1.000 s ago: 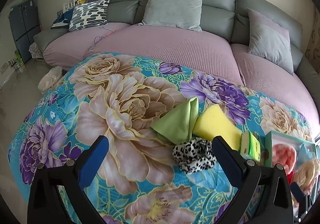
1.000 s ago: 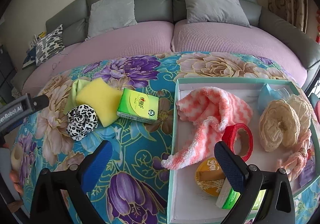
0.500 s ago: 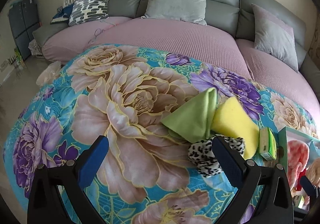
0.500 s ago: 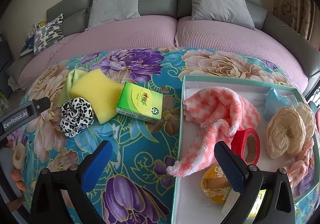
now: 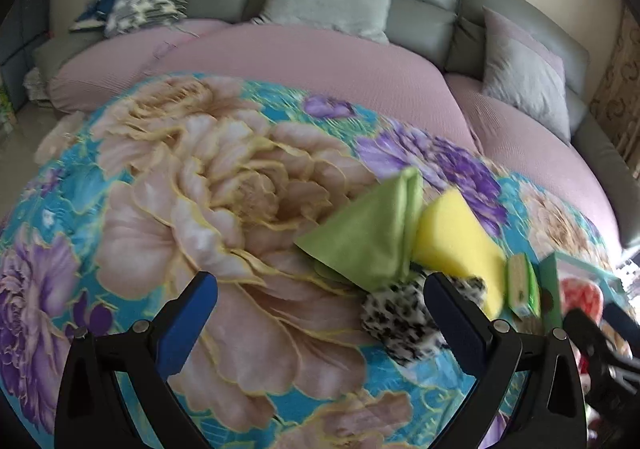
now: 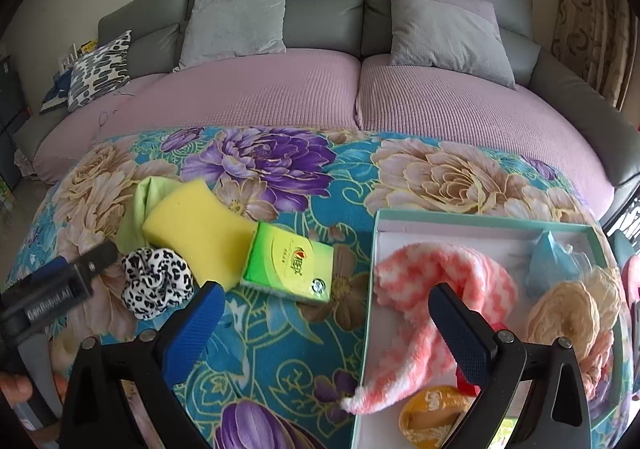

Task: Organize soft objects
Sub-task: 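Withdraw both open tools from the tray back toward the pile, then grasp the leopard scrunchie with left tool while right tool grasps the green tissue pack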

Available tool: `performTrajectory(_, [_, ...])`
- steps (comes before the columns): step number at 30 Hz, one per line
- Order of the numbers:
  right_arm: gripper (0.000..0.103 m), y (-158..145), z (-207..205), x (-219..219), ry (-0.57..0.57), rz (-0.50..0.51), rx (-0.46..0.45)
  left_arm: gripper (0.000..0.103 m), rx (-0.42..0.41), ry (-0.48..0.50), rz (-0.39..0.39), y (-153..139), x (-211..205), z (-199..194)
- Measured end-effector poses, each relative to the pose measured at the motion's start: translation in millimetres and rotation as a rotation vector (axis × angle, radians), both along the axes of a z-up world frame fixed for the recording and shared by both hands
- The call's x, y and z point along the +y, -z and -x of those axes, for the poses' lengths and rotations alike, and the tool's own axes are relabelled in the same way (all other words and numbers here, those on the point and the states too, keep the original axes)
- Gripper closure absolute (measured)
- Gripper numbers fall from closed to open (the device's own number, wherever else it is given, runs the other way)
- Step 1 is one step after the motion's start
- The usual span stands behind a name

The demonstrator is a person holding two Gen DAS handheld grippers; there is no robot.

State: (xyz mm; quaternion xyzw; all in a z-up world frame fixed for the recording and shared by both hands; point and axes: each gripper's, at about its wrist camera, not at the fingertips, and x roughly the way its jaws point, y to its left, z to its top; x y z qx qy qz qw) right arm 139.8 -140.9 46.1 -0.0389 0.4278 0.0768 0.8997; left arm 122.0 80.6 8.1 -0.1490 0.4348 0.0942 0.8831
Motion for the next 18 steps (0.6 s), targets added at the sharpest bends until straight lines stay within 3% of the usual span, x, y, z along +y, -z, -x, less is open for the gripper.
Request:
performTrajectory(3, [0.000, 2.7, -6.2, 0.0, 0.006, 0.008, 0.001, 0.000, 0.015, 0.035, 0.036, 1.9, -6.8, -3.7])
performTrajectory(11, [0.000, 10.3, -15.4, -10.8, 0.038, -0.021, 0.023, 0.001, 0.050, 0.094, 0.030, 10.9, -26.6, -9.6])
performTrajectory(14, [0.000, 10.7, -15.9, -13.3, 0.042, -0.032, 0.026, 0.017, 0.058, 0.117, 0.046, 14.1, -31.0, -11.3])
performTrajectory(18, [0.000, 11.6, -16.2, -13.8, 0.036, -0.032, 0.029, 0.028, 0.072, 0.143, 0.068, 20.1, -37.5, -14.5])
